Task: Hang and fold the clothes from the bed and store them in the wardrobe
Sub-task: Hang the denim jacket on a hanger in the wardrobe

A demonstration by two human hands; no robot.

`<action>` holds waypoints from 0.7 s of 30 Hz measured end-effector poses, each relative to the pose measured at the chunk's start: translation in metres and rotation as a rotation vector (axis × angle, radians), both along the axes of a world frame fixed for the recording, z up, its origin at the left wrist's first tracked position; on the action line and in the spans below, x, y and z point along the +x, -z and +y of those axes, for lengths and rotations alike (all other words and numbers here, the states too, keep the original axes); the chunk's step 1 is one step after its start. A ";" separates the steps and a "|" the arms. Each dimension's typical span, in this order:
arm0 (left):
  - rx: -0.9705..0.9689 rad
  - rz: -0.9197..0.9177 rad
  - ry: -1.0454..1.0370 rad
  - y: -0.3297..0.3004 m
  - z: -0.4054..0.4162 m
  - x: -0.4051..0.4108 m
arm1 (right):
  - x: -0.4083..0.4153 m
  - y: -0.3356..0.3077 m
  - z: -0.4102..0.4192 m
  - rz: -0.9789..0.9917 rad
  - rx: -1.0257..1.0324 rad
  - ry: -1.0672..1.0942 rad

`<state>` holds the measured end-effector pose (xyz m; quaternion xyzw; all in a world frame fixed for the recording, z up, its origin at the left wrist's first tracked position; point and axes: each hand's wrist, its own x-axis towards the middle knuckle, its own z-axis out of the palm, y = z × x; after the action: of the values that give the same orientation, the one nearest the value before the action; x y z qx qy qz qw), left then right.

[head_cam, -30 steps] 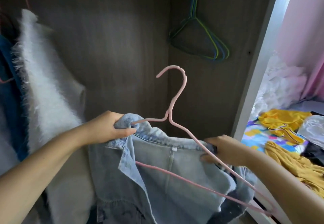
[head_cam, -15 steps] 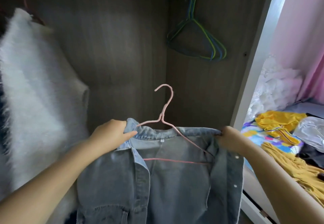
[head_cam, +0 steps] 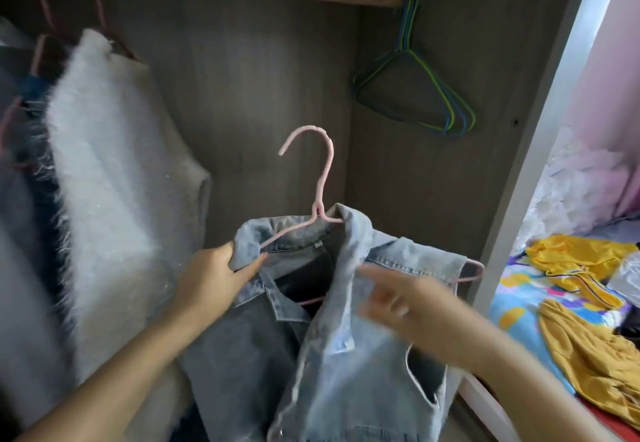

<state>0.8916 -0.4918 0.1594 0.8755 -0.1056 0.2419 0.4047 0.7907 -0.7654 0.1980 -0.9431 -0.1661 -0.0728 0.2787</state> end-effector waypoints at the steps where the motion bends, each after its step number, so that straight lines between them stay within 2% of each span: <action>1: -0.086 0.019 -0.003 -0.001 0.005 0.000 | 0.002 -0.014 -0.018 -0.250 -0.085 0.093; 2: -0.131 0.012 -0.011 -0.004 0.009 -0.002 | 0.005 -0.026 -0.032 -0.425 -0.196 0.135; 3: -0.138 0.002 -0.018 -0.007 0.011 -0.004 | 0.008 -0.035 -0.041 -0.442 -0.291 0.135; 6: -0.059 -0.051 -0.061 -0.021 0.004 -0.005 | 0.015 -0.031 -0.047 -0.098 -0.316 0.080; 10: -0.011 -0.132 -0.071 -0.031 -0.013 0.023 | 0.019 -0.028 -0.052 -0.198 -0.054 0.144; 12: -0.152 -0.031 0.013 -0.027 -0.022 0.034 | 0.021 -0.034 -0.045 -0.188 0.098 0.187; 16: -0.491 0.189 0.172 -0.011 -0.047 0.046 | 0.028 -0.042 -0.013 0.014 0.448 0.118; 21: -0.681 0.184 0.177 -0.022 -0.037 0.059 | 0.054 -0.064 0.035 0.142 0.732 0.023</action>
<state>0.9504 -0.5292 0.1813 0.6960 -0.0576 0.1476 0.7004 0.8442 -0.7309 0.2625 -0.7856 -0.0987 -0.0651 0.6073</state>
